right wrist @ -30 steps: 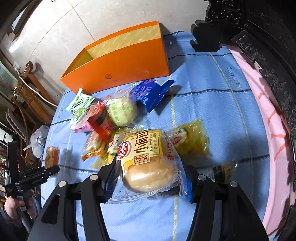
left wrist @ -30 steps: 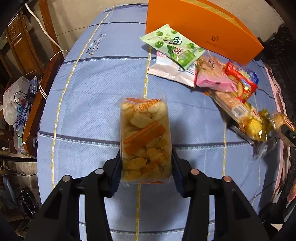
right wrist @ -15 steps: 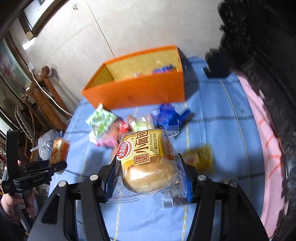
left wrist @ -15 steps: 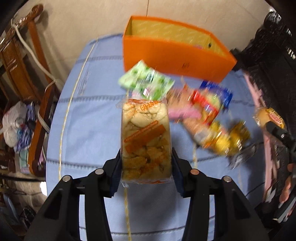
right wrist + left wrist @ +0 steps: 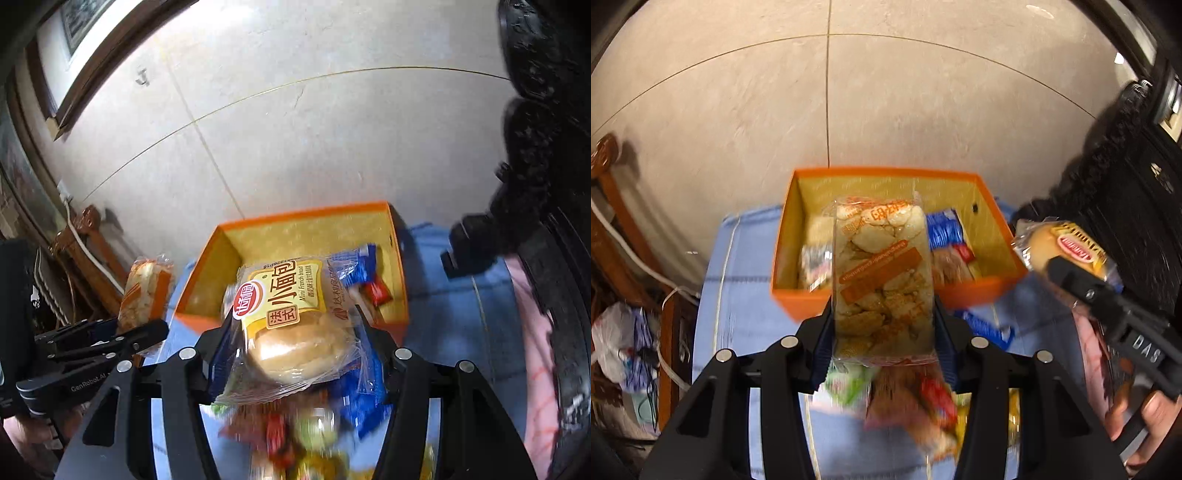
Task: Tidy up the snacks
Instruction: 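Lower both snacks into the orange box and open both tools, then grasp the clear black-printed drink bottle with the right tool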
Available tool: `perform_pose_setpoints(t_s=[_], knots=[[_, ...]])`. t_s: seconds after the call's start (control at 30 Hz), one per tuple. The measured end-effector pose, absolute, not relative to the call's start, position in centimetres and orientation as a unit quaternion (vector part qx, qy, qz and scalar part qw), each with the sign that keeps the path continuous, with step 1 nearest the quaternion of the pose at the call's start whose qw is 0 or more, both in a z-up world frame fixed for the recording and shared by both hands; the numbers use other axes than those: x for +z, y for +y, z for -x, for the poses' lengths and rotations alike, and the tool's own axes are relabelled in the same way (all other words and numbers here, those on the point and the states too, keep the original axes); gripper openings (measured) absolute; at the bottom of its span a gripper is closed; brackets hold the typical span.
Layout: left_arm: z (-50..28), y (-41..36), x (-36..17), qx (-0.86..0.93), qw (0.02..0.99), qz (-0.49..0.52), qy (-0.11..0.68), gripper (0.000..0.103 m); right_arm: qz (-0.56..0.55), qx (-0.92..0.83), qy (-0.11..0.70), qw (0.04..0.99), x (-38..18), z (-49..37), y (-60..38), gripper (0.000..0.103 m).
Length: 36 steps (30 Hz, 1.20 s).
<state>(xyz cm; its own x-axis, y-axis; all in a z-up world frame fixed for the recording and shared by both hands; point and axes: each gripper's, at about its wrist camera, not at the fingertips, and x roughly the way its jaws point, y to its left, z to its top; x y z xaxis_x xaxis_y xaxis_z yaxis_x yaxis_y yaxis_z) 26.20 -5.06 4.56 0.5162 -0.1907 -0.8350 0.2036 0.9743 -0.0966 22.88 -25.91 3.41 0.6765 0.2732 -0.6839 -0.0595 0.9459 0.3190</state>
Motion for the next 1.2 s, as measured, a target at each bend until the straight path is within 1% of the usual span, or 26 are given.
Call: perform_pose_setpoints(t_s=[0.13, 0.17, 0.2, 0.23, 0.27, 0.3, 0.33, 0.37, 0.6, 0.7, 0.77, 0.83, 1.0, 1.2], knots=[[-30.7, -5.6, 3.5, -0.106, 0.869, -0.001, 0.483, 0.046, -0.133, 0.09, 0.394, 0.905, 2.6, -27.1, -25.5, 0.059], [-31.8, -5.6, 3.1, -0.102, 0.869, 0.001, 0.485, 0.046, -0.132, 0.09, 0.397, 0.904, 2.2, -28.3, -25.4, 0.061], [-32.4, -5.6, 2.7, -0.096, 0.867, 0.003, 0.488, 0.049, -0.131, 0.09, 0.401, 0.902, 1.8, -29.3, -25.3, 0.063], [-33.3, -5.6, 2.4, -0.087, 0.868, 0.007, 0.489, 0.058, -0.131, 0.091, 0.405, 0.9, 1.5, -30.1, -25.1, 0.065], [-33.6, -5.6, 2.4, -0.072, 0.873, 0.004, 0.483, 0.093, -0.13, 0.089, 0.409, 0.899, 1.3, -30.5, -25.0, 0.069], [-33.7, -5.5, 2.6, -0.055, 0.881, -0.002, 0.47, 0.099, -0.126, 0.082, 0.406, 0.901, 1.3, -30.8, -24.9, 0.072], [-33.8, -5.5, 2.7, -0.048, 0.888, -0.008, 0.457, 0.099, -0.123, 0.078, 0.4, 0.905, 1.2, -31.0, -24.9, 0.078], [-33.9, -5.6, 2.8, -0.058, 0.891, -0.015, 0.451, 0.099, -0.121, 0.08, 0.398, 0.906, 1.1, -30.9, -24.8, 0.079], [-33.0, -4.2, 1.1, -0.056, 0.873, -0.025, 0.484, 0.099, -0.152, 0.075, 0.417, 0.893, -0.8, -29.3, -26.2, 0.079], [-31.2, -2.8, 0.4, -0.049, 0.868, -0.026, 0.494, 0.099, -0.158, 0.074, 0.427, 0.887, -1.0, -27.0, -26.6, 0.082], [-29.2, -1.7, -0.2, -0.037, 0.863, -0.028, 0.504, 0.099, -0.162, 0.069, 0.429, 0.886, -1.1, -24.9, -27.1, 0.089], [-27.1, -0.7, -0.6, -0.033, 0.859, -0.019, 0.511, 0.099, -0.167, 0.063, 0.431, 0.884, -1.3, -22.3, -27.7, 0.093], [-21.5, 1.1, -2.8, -0.038, 0.835, 0.021, 0.548, 0.099, -0.16, 0.035, 0.465, 0.87, -3.3, -15.1, -29.3, 0.096], [-15.1, 0.3, -6.4, -0.044, 0.807, 0.011, 0.588, 0.099, -0.153, 0.016, 0.524, 0.838, -7.5, -8.0, -29.7, 0.097]])
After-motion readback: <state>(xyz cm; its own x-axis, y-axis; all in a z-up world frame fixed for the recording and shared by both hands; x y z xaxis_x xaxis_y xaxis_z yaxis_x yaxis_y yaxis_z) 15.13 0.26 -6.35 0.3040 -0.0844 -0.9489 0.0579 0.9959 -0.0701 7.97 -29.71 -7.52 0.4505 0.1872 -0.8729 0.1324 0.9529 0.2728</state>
